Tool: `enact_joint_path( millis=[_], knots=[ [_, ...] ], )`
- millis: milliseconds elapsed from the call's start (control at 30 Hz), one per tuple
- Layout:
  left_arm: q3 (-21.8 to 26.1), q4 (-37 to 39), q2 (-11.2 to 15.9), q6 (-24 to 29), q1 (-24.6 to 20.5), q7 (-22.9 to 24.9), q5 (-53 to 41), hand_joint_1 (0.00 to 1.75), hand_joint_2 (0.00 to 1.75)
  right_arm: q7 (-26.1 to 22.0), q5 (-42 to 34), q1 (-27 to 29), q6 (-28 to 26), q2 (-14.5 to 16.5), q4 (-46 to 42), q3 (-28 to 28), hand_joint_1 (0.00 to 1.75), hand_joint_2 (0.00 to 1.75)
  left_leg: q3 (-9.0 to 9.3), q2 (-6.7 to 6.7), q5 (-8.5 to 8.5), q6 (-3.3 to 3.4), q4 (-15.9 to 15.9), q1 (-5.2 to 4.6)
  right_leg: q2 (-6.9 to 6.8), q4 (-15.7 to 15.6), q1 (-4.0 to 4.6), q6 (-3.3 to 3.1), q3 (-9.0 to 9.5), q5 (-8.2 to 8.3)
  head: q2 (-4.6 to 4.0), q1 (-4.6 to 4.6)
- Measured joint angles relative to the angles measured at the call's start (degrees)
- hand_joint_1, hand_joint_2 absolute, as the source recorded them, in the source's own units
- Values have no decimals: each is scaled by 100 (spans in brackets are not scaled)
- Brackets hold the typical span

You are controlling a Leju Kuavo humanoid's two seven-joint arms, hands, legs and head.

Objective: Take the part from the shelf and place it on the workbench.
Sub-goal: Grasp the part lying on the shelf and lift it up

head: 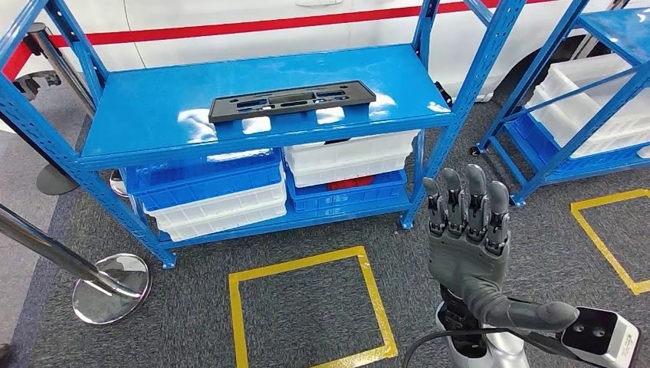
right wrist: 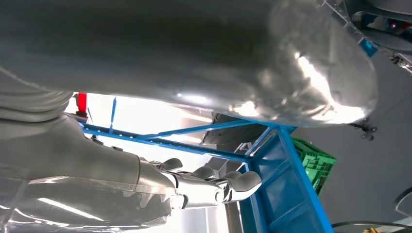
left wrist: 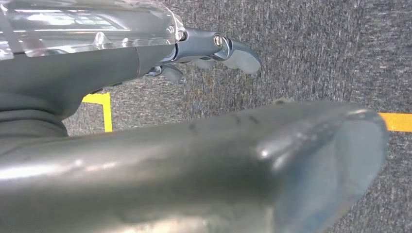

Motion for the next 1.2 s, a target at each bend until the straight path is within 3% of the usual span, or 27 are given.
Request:
enact_joint_path(
  millis=[67,133,200,233,300,367,400,433,533,600,700,733,767,833,867,900,933,1000,1033,1100,1200],
  knots=[
    [0,0,0,0,0,0,0,0,0,0,0,2,0,-2,0,0,0,0,2,0,-1,-1,0,0,-1,-34,-2,1,11,44,0,0],
    [1,4,-4,-2,0,0,0,0,0,0,0,1,0,-17,-2,1,0,0,28,-4,-14,-15,5,1,-18,-688,-11,-12,312,443,0,0],
    [8,12,-13,-4,-7,0,11,0,0,0,-16,-8,-12,-37,-10,14,0,0,30,-7,-77,-111,67,-9,-34,-1567,-3,-100,710,845,0,0],
    [21,16,-18,-4,-12,-2,29,0,0,0,-40,-16,-24,-46,-13,24,0,0,-43,-9,-195,-176,245,-7,-36,-1746,1,-168,789,886,0,-1],
    [62,20,-26,-5,-16,-10,64,0,0,0,-94,-25,-53,-74,-10,44,0,0,-371,-12,-575,-290,959,8,-34,-1847,7,-286,828,888,0,-2],
    [87,22,-28,-11,-6,-27,60,0,0,0,-115,-7,-71,-102,-2,49,0,0,-731,-12,-834,-308,1683,13,-34,-1846,21,-306,832,879,0,-2],
    [91,22,-28,-16,-1,-34,50,0,0,0,-125,13,-78,-120,1,48,0,0,-786,-12,-802,-303,1767,13,-31,-1845,27,-308,840,873,0,-2],
    [93,22,-28,-21,2,-39,42,0,0,0,-137,33,-80,-139,2,47,0,0,-736,-12,-669,-290,1633,12,-26,-1845,33,-305,853,864,0,-2],
    [97,22,-28,-23,-5,-58,50,0,0,-1,-182,63,-35,-182,1,38,0,0,-192,-11,-138,-184,468,-14,-8,-1842,54,-269,907,819,0,-1],
    [100,22,-28,-23,-15,-94,68,0,0,-1,-198,78,11,-203,1,22,0,0,-10,-8,-75,-118,68,-48,-5,-1831,60,-205,924,812,0,-1],
    [103,23,-37,-47,-6,-144,77,0,0,0,-205,125,43,-247,-2,-17,0,0,71,-17,-81,-28,-14,-47,-11,-1719,51,-95,918,832,0,-1],
    [104,25,-41,-61,-5,-153,79,0,0,0,-209,132,55,-266,-4,-37,0,0,117,-19,-80,3,-36,-38,-13,-1604,45,-63,867,761,0,0],
    [104,26,-45,-72,-8,-160,82,0,0,0,-213,135,75,-282,-5,-56,0,0,154,-20,-79,25,-53,-31,-15,-1390,35,-40,754,627,0,0],
    [105,26,-49,-89,-9,-168,90,0,0,0,-216,161,121,-310,-5,-92,0,0,178,-18,-106,56,-61,-38,-16,-707,19,-3,356,295,0,0],
    [105,26,-51,-93,-5,-170,95,0,0,0,-219,185,139,-320,-5,-109,0,0,188,-19,-128,60,-60,-43,-17,-392,12,4,147,194,0,0],
    [106,27,-53,-98,1,-172,101,0,0,-1,-224,209,154,-334,-4,-126,0,0,210,-20,-157,59,-59,-47,-17,-238,6,14,11,203,0,0],
    [107,28,-55,-102,9,-175,110,0,0,-1,-232,225,176,-346,-3,-147,0,0,247,-21,-193,51,-59,-49,-18,-304,0,20,-14,335,0,0],
    [109,31,-60,-107,24,-184,133,0,0,-1,-265,238,241,-375,-3,-191,0,0,366,-23,-287,23,-60,-49,-29,-994,-9,23,231,836,0,0],
    [113,34,-64,-109,26,-190,145,0,0,0,-285,239,278,-389,1,-216,0,0,426,-22,-333,1,-59,-51,-40,-1350,1,6,380,997,0,0],
    [126,40,-70,-111,21,-204,167,0,0,0,-330,245,347,-420,9,-266,0,0,500,-15,-418,-66,-66,-52,-62,-1743,43,-80,548,1049,0,0],
    [144,44,-80,-111,10,-240,192,0,0,0,-359,261,494,-455,15,-359,0,0,578,-3,-448,-170,72,-47,-43,-1820,53,-227,701,946,0,0]
  ],
)
